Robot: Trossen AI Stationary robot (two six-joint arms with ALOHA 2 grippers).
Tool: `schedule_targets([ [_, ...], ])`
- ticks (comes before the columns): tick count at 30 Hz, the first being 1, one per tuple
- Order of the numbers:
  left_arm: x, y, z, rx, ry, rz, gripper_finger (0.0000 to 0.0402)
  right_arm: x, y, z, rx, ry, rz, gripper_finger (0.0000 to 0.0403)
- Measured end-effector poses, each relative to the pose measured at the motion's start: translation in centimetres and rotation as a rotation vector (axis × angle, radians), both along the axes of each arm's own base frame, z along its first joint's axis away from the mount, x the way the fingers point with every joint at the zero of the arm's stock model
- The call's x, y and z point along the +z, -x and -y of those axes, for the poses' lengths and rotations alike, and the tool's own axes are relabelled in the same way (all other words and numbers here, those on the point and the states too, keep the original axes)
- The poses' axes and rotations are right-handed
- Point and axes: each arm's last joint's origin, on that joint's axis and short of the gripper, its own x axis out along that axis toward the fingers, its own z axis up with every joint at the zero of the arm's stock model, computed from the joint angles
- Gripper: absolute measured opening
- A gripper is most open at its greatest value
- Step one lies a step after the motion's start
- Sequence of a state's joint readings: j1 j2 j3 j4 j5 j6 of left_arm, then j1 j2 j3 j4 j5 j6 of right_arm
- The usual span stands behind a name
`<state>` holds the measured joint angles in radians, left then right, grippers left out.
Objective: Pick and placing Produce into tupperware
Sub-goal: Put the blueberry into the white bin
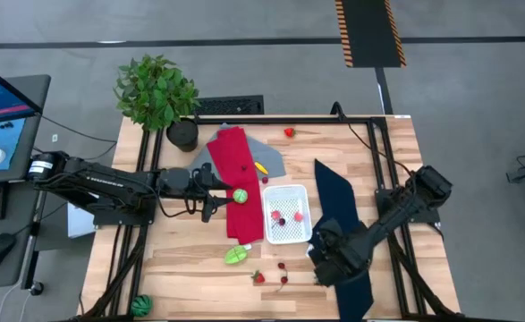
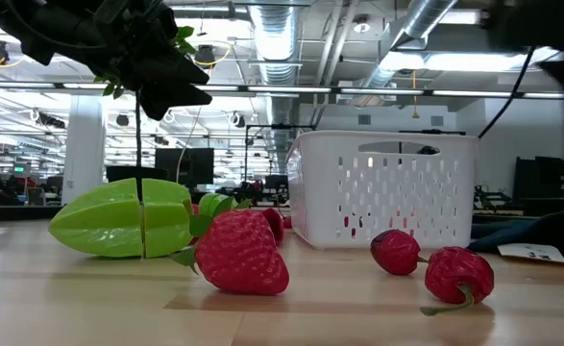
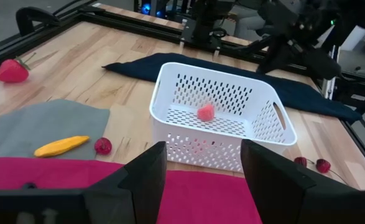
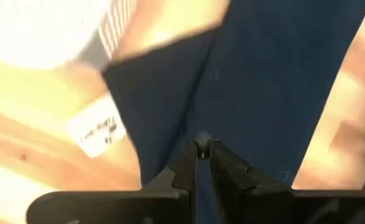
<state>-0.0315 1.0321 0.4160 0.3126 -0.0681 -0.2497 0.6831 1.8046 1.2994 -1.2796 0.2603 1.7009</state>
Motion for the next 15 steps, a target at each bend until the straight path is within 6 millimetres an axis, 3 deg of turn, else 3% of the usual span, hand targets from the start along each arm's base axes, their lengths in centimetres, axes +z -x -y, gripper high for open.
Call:
schedule_targets([
  [9,0.0,0.0,0.0,-0.001,-0.001,0.000,0.0196,3.1,-3.7,2.2,0.126,0.111,0.135,0.0058],
  [15,0.0,0.0,0.0,-0.001,-0.003,0.000,0.0196,3.7,-6.6,3.1,0.211,0.074,0.278,0.0058],
])
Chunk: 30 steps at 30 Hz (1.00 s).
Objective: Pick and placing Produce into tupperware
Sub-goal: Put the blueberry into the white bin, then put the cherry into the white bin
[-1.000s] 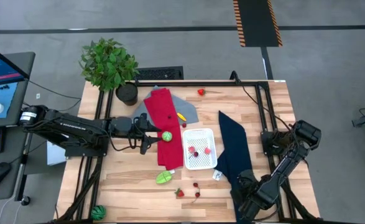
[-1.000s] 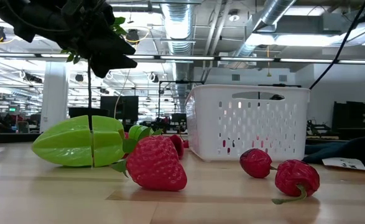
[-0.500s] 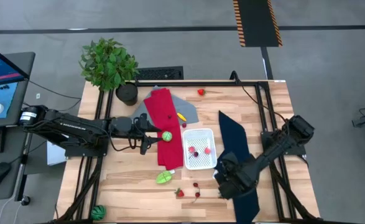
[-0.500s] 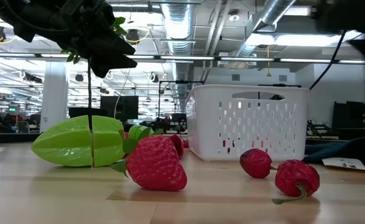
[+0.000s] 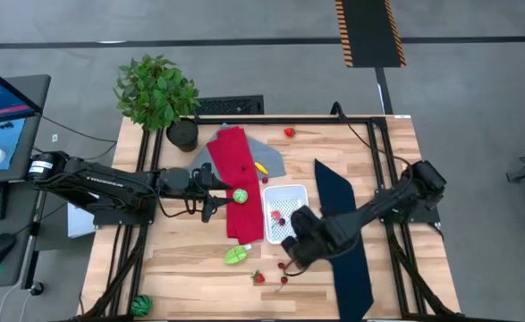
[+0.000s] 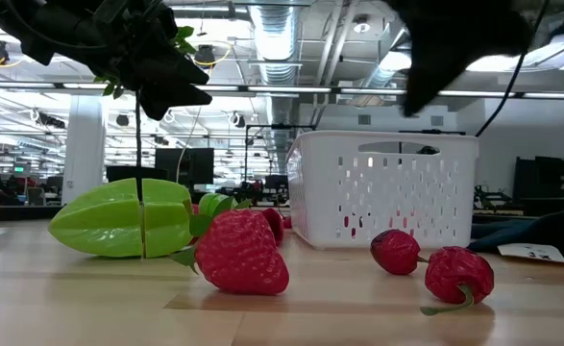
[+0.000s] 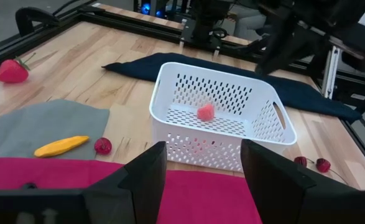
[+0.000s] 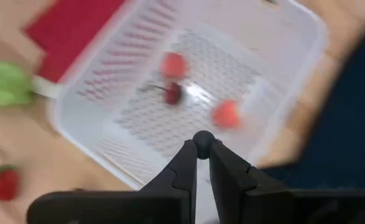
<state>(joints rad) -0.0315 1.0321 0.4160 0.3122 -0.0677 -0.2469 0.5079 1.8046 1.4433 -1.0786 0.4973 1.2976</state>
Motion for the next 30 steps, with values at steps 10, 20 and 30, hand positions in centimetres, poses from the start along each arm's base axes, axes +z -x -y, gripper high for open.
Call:
schedule_targets([
  [10,-0.1,0.0,0.0,0.000,0.000,-0.008,0.0196,-0.1,-2.1,2.5,0.040,-0.032,0.017,0.0067],
  [20,-0.1,0.0,0.0,-0.001,-0.001,-0.008,0.0196,-0.2,-2.2,3.1,0.027,-0.057,-0.003,0.0147],
  [30,-0.1,0.0,0.0,-0.001,-0.001,-0.008,0.0196,0.4,-1.4,-0.6,0.092,-0.152,0.055,0.0178],
])
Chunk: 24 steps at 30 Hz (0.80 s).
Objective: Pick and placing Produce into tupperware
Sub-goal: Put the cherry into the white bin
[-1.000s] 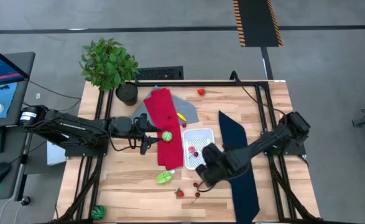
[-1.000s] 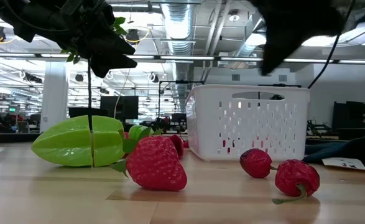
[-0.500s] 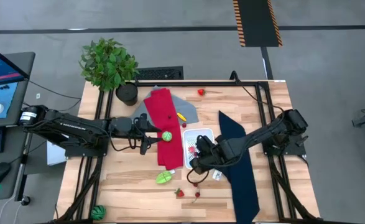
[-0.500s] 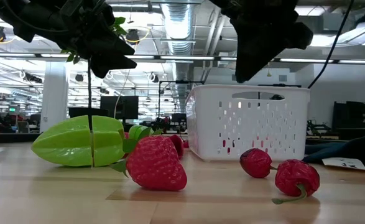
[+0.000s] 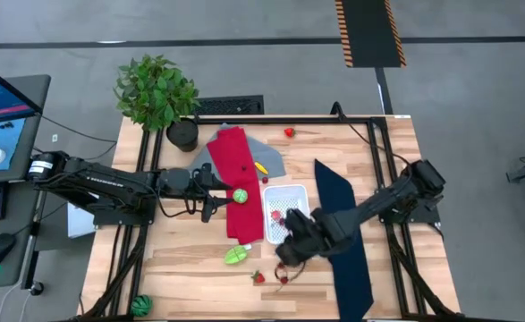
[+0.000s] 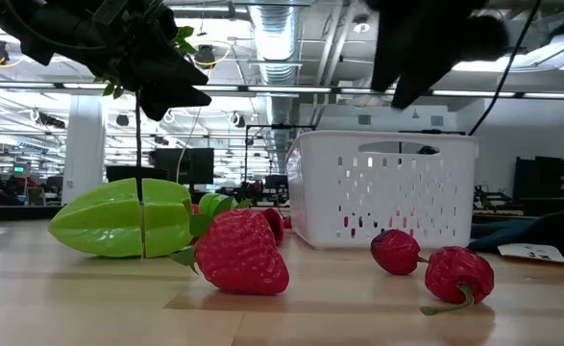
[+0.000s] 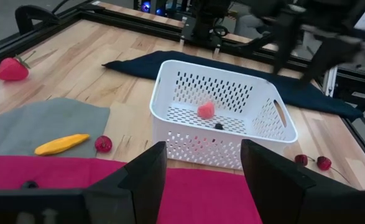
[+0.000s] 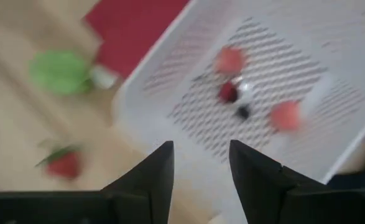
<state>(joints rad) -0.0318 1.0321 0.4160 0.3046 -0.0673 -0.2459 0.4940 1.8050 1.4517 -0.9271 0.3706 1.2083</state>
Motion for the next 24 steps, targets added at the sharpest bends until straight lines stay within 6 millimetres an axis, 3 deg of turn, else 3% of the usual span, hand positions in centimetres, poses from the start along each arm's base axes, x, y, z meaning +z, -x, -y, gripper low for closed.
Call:
schedule_targets([
  [10,0.0,0.0,0.0,0.000,0.000,0.001,0.0196,-0.2,1.6,-6.0,0.108,-0.077,0.180,0.0156],
  [18,0.1,0.0,0.0,0.000,0.001,0.006,0.0196,-3.4,2.1,-8.7,0.229,0.006,0.123,0.0139],
  [24,0.0,0.0,0.0,0.000,0.001,0.004,0.0196,-6.7,1.3,-10.5,0.242,-0.127,0.054,0.0127],
])
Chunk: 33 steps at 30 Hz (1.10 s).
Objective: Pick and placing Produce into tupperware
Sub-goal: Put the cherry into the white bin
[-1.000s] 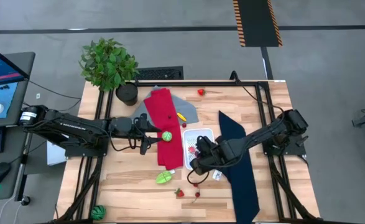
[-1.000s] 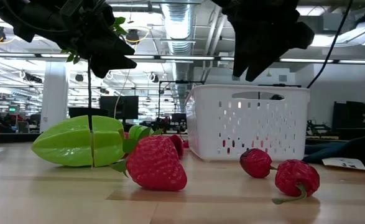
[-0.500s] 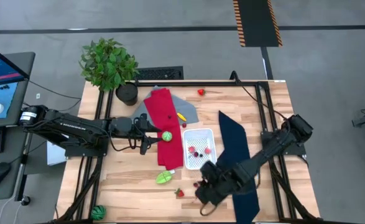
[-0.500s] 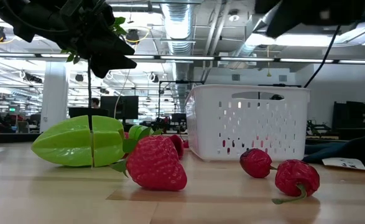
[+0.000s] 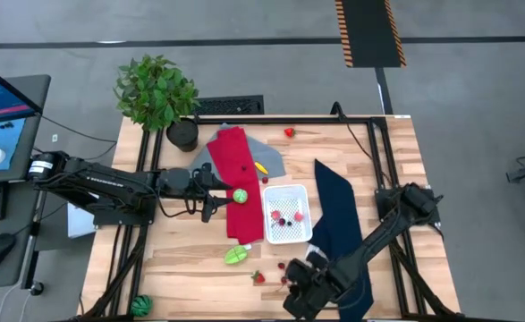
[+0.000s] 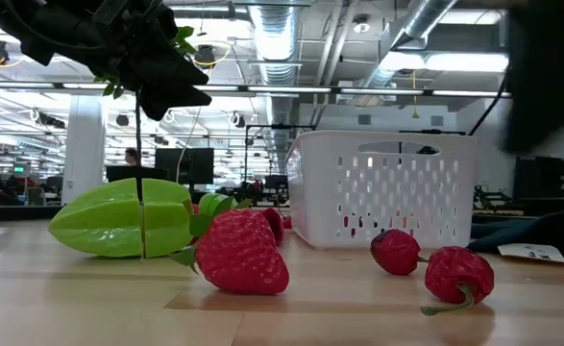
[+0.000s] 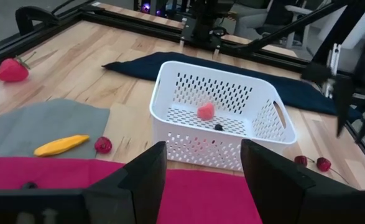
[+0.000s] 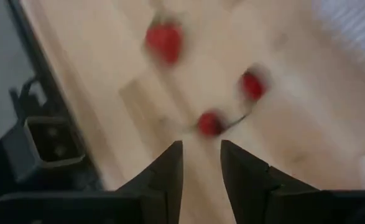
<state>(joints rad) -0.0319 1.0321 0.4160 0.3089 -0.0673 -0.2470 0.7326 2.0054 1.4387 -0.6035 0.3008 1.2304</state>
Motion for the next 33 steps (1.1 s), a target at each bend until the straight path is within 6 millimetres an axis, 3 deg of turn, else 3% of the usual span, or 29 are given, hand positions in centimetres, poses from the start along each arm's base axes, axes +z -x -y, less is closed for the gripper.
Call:
schedule_targets([
  [7,0.1,0.0,0.0,0.002,0.007,0.006,0.0196,-1.7,-0.5,-0.2,-0.002,-0.041,-0.053,0.0121],
  [19,0.1,0.0,0.0,0.003,0.010,0.006,0.0196,-1.4,-1.2,0.0,-0.016,-0.076,-0.015,0.0125],
  [26,0.1,0.0,0.0,0.003,0.010,0.011,0.0196,-1.6,-2.1,1.1,-0.038,-0.096,-0.035,0.0161],
  [33,0.2,-0.1,0.0,0.003,0.011,0.023,0.0196,-1.6,-2.5,1.9,-0.054,-0.099,-0.059,0.0229],
])
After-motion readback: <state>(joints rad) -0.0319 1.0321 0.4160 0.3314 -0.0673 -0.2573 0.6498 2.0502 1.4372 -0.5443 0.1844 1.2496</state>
